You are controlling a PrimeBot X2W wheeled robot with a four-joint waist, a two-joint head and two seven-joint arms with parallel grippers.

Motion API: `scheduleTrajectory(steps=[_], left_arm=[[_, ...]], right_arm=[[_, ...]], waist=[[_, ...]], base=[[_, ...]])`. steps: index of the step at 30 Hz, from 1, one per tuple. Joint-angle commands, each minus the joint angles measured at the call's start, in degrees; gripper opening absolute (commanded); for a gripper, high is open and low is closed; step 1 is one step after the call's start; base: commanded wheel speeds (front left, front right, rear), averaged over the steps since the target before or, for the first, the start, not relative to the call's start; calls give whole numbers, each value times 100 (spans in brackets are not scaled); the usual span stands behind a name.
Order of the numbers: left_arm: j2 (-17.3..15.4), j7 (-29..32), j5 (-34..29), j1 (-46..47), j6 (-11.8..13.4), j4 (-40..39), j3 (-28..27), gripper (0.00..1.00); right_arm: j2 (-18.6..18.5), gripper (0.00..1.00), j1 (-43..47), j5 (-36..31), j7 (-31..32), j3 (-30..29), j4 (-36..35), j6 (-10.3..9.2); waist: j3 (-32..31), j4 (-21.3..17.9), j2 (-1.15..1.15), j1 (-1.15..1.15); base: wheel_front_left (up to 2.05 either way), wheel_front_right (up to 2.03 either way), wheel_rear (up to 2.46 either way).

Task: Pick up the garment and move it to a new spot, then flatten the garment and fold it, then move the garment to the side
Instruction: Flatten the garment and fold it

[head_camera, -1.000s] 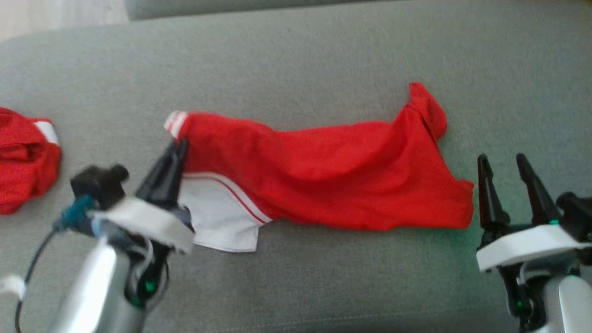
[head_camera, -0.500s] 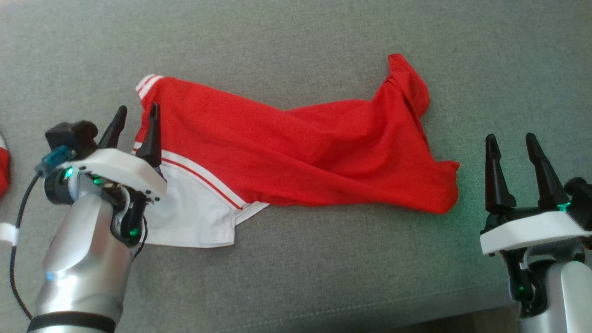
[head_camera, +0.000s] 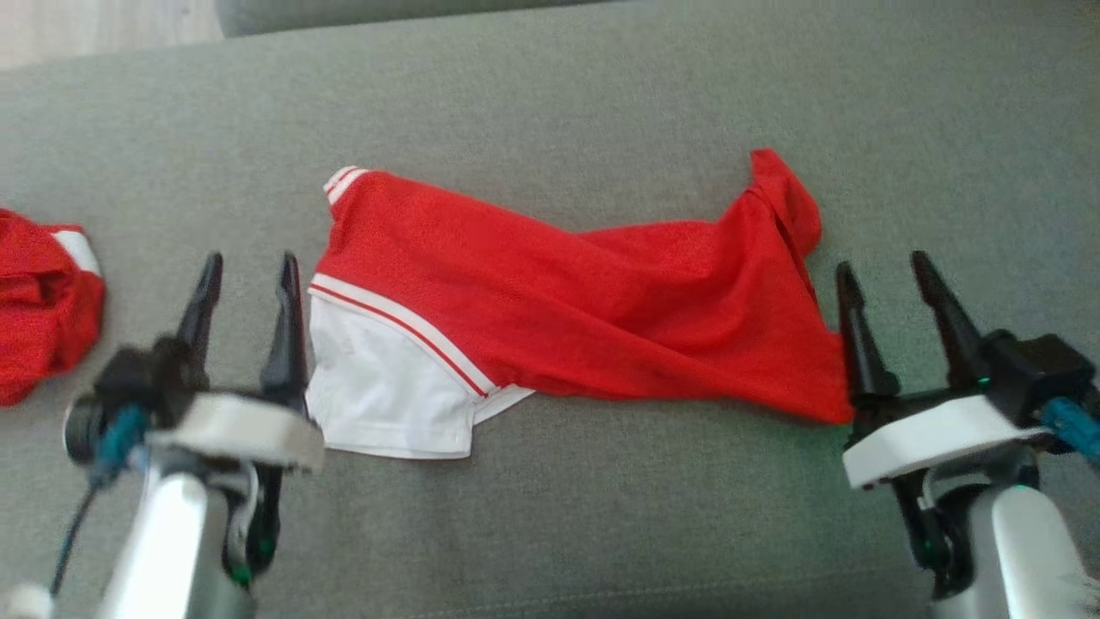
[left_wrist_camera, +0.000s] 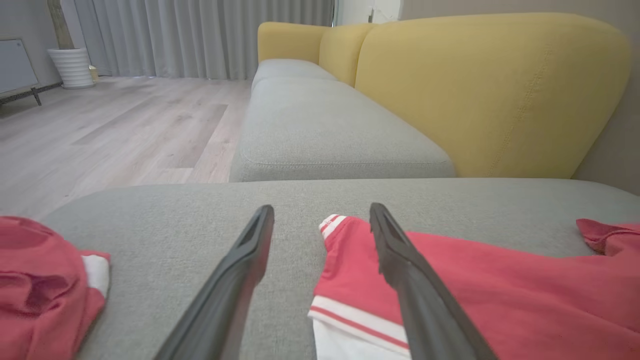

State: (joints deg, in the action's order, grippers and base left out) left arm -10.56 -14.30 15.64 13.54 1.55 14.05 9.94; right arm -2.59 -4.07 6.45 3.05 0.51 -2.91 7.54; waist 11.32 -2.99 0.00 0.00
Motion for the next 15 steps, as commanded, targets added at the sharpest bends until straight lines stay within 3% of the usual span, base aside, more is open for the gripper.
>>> scheduleTrajectory(steps=[1,8,15], left_arm=[[-86,-69,-75,-25,47,-383,-268,100],[-25,-69,-288,-1014,249,-1183,-190,100],[24,47,-280,-1416,371,-1450,-110,100]], right_arm=[[-29,100,-62,-25,21,196,-179,-5],[-29,100,72,-10,93,400,-54,-5],[-29,100,208,28,114,445,-20,-5]], waist=[[-121,84,0,0],[-376,215,0,0],[-545,242,0,0]], base=[[0,0,0],[0,0,0],[0,0,0]])
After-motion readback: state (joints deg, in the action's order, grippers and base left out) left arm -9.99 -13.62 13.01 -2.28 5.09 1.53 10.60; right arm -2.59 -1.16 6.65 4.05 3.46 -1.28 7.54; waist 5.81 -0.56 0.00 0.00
